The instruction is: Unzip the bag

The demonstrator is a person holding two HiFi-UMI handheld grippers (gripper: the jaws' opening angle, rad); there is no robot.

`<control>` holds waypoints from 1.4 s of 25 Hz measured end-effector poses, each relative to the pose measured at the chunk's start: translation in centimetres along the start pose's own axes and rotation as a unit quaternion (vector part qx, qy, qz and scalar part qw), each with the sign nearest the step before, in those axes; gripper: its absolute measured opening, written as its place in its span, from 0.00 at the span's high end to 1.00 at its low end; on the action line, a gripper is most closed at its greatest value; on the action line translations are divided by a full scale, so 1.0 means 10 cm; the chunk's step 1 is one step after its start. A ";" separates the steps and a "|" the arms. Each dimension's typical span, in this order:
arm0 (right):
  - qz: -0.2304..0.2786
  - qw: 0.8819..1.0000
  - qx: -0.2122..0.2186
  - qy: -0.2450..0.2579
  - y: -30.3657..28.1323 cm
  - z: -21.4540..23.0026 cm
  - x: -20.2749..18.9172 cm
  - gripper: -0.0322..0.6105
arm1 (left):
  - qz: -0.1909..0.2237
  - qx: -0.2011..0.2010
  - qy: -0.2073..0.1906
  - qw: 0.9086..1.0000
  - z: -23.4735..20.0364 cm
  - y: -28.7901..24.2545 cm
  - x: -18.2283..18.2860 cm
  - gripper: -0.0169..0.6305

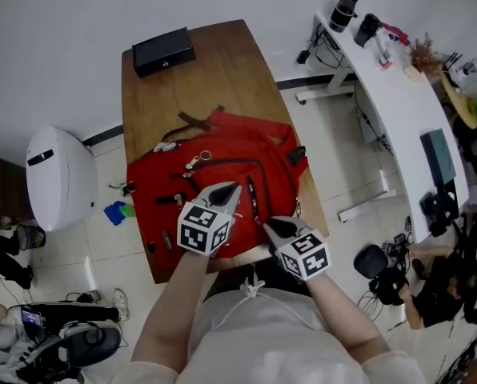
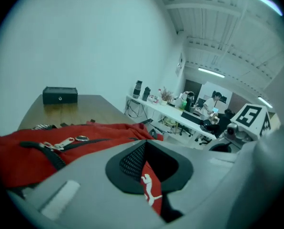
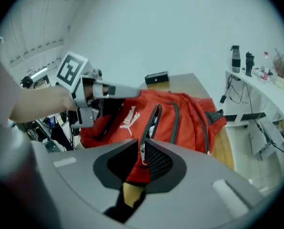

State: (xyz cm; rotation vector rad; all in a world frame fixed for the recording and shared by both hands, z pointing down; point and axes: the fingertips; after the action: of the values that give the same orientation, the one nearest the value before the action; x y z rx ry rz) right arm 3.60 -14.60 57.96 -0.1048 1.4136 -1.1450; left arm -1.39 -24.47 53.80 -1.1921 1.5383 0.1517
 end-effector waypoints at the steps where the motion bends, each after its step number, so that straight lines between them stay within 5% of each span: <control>1: 0.024 1.000 -0.008 0.004 0.08 0.01 0.13 0.90 | 0.014 0.008 -0.008 1.000 0.04 0.11 0.05 0.96; 8: 0.127 0.988 -0.016 0.082 0.60 -0.21 0.68 0.94 | 0.116 0.073 -0.070 0.988 0.51 0.97 0.34 0.96; 15: 0.175 0.973 0.011 0.148 1.23 -0.79 0.50 0.94 | 0.196 0.089 -0.096 0.972 1.41 1.70 0.16 0.96; 24: 0.202 0.965 0.038 0.163 2.02 -1.37 -0.21 0.94 | 0.241 0.072 -0.115 0.961 2.56 2.26 -0.47 0.96; 29: 0.183 0.965 0.059 0.177 2.18 -1.69 -0.56 0.94 | 0.236 0.079 -0.120 0.961 2.78 2.47 -0.78 0.96; 35: 0.206 0.960 0.039 0.187 2.28 -1.97 -0.48 0.94 | 0.238 0.068 -0.126 0.961 2.79 2.77 -0.93 0.96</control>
State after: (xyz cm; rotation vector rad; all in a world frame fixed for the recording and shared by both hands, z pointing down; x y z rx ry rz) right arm 1.69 10.94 41.46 0.4664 1.6221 -0.8956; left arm -4.37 12.44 37.73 -0.6484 1.5531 0.4889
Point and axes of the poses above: the fingertips, and each gripper's own axes: y backward along the fingers, z to its right, x out of its top, and after that the axes turned 4 degrees about y, right-handed
